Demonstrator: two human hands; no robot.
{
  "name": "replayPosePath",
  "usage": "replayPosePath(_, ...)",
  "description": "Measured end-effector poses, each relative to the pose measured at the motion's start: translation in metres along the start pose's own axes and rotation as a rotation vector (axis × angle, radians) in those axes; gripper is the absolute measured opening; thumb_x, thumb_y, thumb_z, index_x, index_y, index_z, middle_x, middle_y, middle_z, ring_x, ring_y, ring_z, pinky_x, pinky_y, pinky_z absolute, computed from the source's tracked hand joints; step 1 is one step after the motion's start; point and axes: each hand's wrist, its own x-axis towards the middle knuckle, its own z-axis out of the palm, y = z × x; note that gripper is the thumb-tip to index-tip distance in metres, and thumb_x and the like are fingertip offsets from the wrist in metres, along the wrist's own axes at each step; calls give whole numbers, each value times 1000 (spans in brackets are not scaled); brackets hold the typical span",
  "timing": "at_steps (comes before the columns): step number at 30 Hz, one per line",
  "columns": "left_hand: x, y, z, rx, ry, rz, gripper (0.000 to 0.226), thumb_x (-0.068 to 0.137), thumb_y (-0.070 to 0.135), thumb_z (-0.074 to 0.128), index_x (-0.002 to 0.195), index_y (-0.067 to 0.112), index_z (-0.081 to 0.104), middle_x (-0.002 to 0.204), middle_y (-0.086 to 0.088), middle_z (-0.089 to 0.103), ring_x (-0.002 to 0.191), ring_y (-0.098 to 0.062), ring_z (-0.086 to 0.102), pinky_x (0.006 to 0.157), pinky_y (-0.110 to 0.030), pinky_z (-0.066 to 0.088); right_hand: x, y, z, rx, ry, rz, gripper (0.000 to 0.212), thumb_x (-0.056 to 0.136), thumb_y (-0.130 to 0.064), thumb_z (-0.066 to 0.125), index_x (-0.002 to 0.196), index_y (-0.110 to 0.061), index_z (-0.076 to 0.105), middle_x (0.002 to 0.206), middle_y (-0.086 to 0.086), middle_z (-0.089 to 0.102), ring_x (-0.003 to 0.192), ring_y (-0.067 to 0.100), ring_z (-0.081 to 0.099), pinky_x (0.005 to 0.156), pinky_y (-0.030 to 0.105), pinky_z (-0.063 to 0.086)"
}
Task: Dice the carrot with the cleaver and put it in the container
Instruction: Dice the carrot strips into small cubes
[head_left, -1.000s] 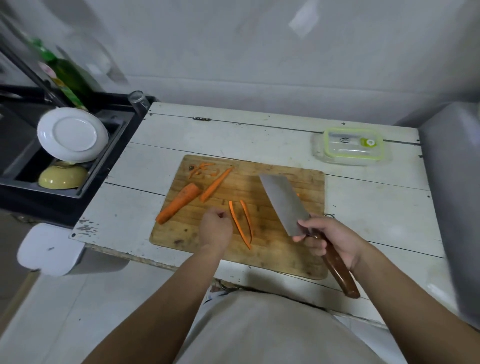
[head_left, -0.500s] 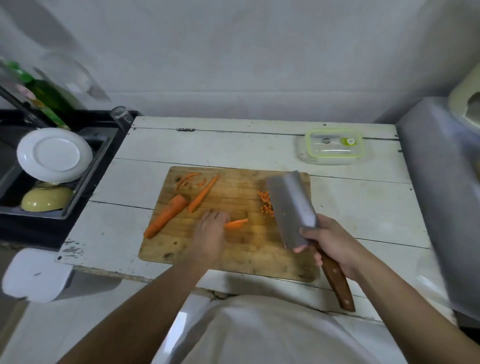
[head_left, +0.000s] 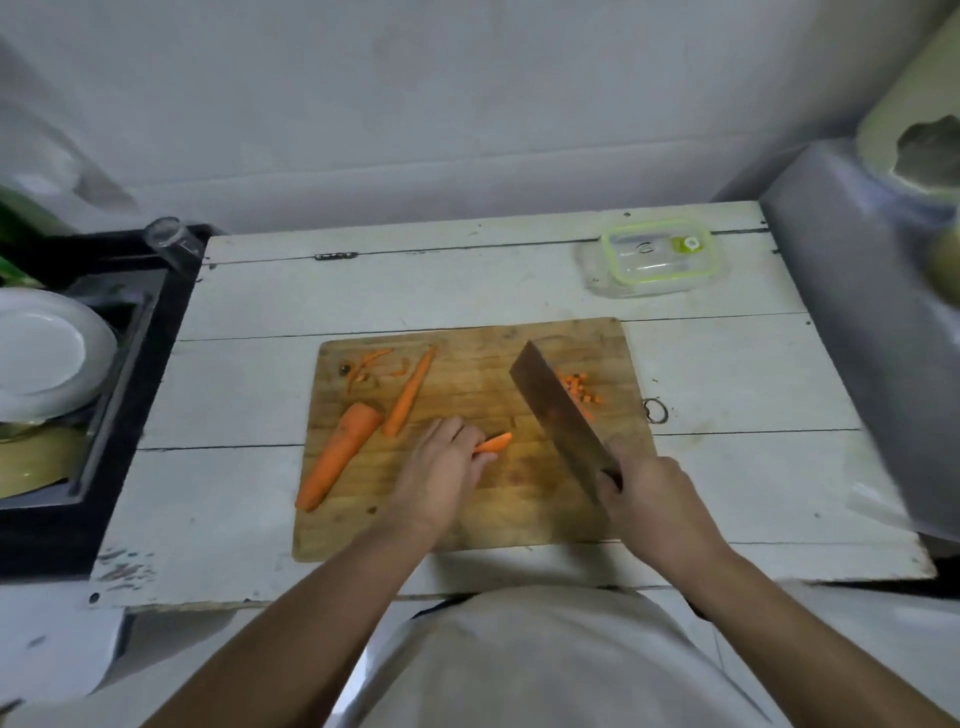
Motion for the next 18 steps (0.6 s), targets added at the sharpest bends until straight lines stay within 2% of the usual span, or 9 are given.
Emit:
replayPosePath(2, -5, -7, 1, -20, 0, 49, 30, 94, 38, 68, 114, 17, 69, 107, 1, 58, 102, -20, 53, 89, -36, 50, -1, -13, 9, -45, 51, 17, 3, 97, -21, 50, 94, -21, 51, 72, -3, 48, 72, 27, 46, 60, 31, 32)
replayPosePath(6, -8, -21, -1, -48, -18, 153, 40, 93, 34, 68, 129, 18, 64, 115, 1, 58, 108, -20, 50, 94, -38, 49, -5, -25, 24, -135, 168, 36, 14, 99, -24, 51, 109, -17, 59, 91, 6, 66, 76, 27, 51, 63, 31, 28)
replayPosePath(9, -3, -21, 2, -81, -11, 224, 31, 94, 24, 67, 124, 20, 68, 108, 2, 60, 102, -21, 53, 88, -41, 51, -11, -28, 33, -137, 235, 75, 18, 100, -26, 50, 114, -16, 56, 91, 9, 64, 73, 29, 44, 63, 33, 30)
replayPosePath(11, 0, -21, 7, -130, 18, 243, 22, 93, 16, 67, 114, 20, 72, 100, 1, 59, 95, -22, 54, 81, -42, 52, -15, -29, 37, -185, 216, 104, 20, 102, -30, 45, 114, -17, 54, 88, 6, 60, 72, 26, 40, 62, 34, 31)
replayPosePath(13, 0, -21, 11, -169, 41, 235, 18, 93, 13, 67, 109, 18, 75, 95, 0, 58, 91, -22, 54, 77, -42, 53, -16, -32, 41, -222, 182, 99, 22, 103, -33, 41, 115, -18, 53, 86, 3, 60, 72, 28, 48, 62, 36, 39)
replayPosePath(15, 0, -23, 13, -191, 54, 259, 18, 94, 11, 66, 109, 15, 76, 94, 0, 58, 90, -21, 54, 74, -42, 52, -15, -39, 46, -222, 160, 89, 20, 104, -32, 40, 113, -19, 52, 91, 5, 65, 80, 30, 60, 64, 36, 41)
replayPosePath(18, 1, -23, 12, -249, 86, 264, 18, 95, 10, 66, 108, 14, 77, 94, 0, 58, 89, -17, 51, 74, -34, 49, -15, -55, 56, -277, 150, 51, 12, 104, -29, 42, 108, -22, 50, 89, 6, 68, 80, 30, 66, 63, 35, 43)
